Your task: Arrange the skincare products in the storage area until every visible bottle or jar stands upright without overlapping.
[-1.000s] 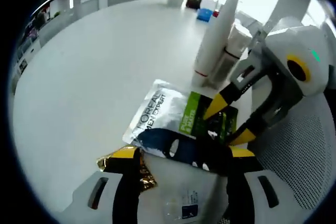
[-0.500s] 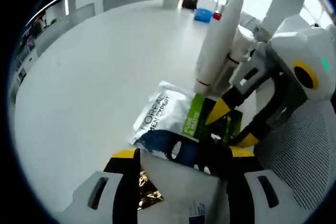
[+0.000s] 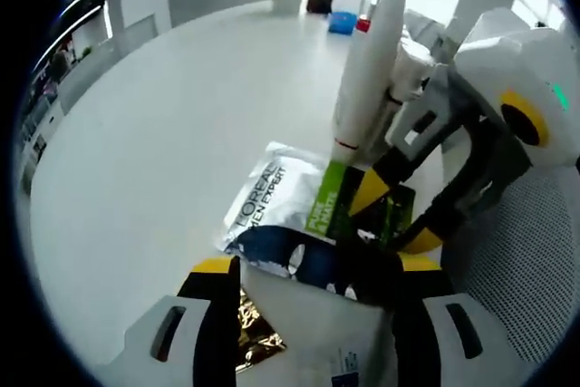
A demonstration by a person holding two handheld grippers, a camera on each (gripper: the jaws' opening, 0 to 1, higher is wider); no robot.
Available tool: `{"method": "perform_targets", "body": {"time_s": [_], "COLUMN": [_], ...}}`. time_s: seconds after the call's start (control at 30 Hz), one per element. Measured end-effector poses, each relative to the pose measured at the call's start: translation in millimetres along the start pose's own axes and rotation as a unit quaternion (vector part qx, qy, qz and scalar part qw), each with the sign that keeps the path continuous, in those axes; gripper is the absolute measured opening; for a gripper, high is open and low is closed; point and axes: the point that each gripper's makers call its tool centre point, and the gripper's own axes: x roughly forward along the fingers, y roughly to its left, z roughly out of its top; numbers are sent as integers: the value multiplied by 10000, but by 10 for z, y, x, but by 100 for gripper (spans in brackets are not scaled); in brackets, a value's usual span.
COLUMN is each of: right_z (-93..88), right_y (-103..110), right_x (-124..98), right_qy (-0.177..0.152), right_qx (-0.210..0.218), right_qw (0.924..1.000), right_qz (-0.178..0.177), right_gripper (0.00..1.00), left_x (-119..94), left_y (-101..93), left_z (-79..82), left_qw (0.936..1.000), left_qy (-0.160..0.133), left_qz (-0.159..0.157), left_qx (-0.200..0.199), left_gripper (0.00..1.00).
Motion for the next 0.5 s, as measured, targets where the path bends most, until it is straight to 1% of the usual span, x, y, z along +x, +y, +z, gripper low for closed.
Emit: {"method": "perform_targets", "body": {"time_s": [0.07, 0.17, 0.27, 0.5], "right_z": [17, 30, 54, 148], "right_y": [-2, 26, 67, 53], "right_x": [-9, -23, -59, -219], "right_qy": [0, -16, -60, -240], "right_qx": [-69, -77, -96, -100], "right_qw": [10000, 10000, 9999, 9996], "right_qz": [-34, -23, 10, -100], "right_gripper": [29, 34, 30, 31], "left_x": [-9, -49, -97, -191], "left_y": [4, 12, 11, -29], "left_z": [-5, -5, 3, 7], "left_qw": [10000, 10000, 9999, 9997], "left_qy": [9, 5, -16, -37], "left_qz": [14, 48, 106, 219], "left_qx": [2, 5, 18, 55], "left_gripper": [65, 65, 66, 66]}}
